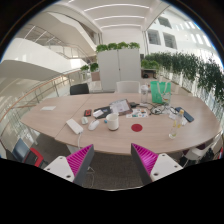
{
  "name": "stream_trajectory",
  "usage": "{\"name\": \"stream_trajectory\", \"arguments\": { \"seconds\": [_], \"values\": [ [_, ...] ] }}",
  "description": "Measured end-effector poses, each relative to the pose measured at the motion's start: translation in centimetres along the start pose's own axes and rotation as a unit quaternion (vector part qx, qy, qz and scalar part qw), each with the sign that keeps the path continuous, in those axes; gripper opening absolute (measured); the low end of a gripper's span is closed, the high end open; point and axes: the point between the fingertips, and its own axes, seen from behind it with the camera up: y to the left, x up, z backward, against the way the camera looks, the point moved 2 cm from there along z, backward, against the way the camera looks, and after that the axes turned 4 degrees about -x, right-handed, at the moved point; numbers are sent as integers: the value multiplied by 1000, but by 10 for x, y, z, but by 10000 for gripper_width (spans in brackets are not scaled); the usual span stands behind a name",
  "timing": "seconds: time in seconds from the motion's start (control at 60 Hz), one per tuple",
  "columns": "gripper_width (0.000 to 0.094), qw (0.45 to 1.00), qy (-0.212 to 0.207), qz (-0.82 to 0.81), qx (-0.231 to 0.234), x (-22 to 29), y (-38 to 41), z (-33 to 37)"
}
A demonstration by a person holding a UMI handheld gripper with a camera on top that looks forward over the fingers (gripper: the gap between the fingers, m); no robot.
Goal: Pour water
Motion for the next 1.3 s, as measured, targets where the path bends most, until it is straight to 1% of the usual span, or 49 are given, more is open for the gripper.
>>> {"name": "stream_trajectory", "arguments": {
  "seconds": [0.1, 0.167, 0.233, 0.3, 0.367, 0.4, 0.45, 0.5, 0.55, 0.6, 0.667, 0.85, 0.917, 0.983, 1.1, 1.133, 1.15, 1.167, 1.183, 1.2, 1.233, 1.3],
  "values": [
    [817, 1000, -12, 7, -2, 1, -2, -3],
    [816, 999, -32, 9, 7, 3, -1, -7],
    [818, 999, -40, -4, 22, -2, -3, -13],
    [826, 997, -36, -56, 46, -9, -8, -29],
    [823, 990, -14, -124, 65, -13, -17, -59],
    [824, 986, -10, -151, 75, -11, -23, -72],
    [827, 980, -30, -168, 99, -1, -30, -90],
    [827, 979, -68, -162, 107, 4, -55, -106],
    [832, 982, -100, -137, 82, 2, -97, -122],
    [833, 986, -120, -109, 41, -5, -148, -140],
    [825, 987, -131, -90, -7, -16, -217, -164],
    [828, 980, -167, -61, -88, -22, -367, -227],
    [826, 978, -180, -41, -101, -16, -395, -253],
    [828, 978, -183, -34, -98, -9, -408, -279],
    [826, 974, -202, -13, -101, 11, -424, -323],
    [803, 974, -201, -9, -99, 14, -426, -334],
    [761, 975, -201, -8, -96, 15, -423, -345],
    [688, 976, -197, -4, -93, 16, -423, -347],
    [581, 977, -193, -2, -88, 14, -424, -352],
    [532, 979, -186, 0, -87, 11, -424, -357],
    [530, 975, -199, -3, -94, 18, -426, -358],
    [507, 973, -204, -7, -108, 19, -429, -361]
  ]
}}
